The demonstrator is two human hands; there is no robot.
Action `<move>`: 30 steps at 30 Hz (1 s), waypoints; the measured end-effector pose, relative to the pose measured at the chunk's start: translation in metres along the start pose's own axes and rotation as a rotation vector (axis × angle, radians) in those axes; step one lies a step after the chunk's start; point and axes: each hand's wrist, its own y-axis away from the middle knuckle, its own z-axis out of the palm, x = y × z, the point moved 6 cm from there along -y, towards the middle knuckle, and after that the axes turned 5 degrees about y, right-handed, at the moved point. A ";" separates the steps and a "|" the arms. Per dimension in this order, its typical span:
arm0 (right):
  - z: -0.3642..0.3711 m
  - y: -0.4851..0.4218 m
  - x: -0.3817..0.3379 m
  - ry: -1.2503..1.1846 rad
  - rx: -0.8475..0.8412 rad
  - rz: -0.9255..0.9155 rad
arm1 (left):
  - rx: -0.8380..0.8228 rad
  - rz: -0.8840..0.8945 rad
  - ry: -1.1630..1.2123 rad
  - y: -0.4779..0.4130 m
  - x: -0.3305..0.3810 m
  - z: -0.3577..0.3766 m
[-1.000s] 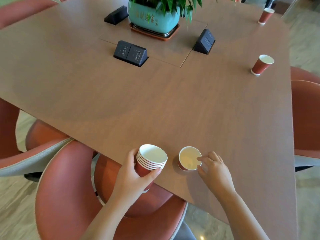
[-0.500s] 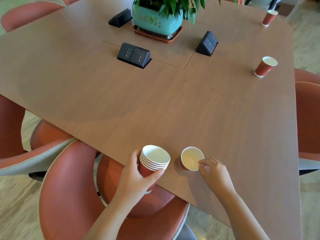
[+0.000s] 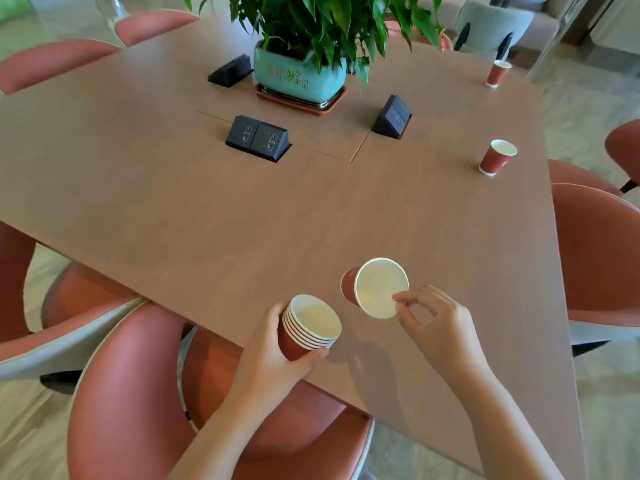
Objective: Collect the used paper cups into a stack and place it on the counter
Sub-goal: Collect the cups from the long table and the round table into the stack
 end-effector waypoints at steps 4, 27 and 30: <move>-0.014 0.001 -0.030 -0.094 -0.057 -0.069 | 0.008 0.049 -0.016 -0.001 0.007 -0.006; -0.013 0.015 -0.080 -0.180 -0.341 -0.184 | 0.042 0.282 -0.039 0.022 0.056 -0.022; -0.010 0.017 -0.079 -0.147 -0.340 -0.204 | 0.033 0.270 -0.007 0.024 0.062 -0.020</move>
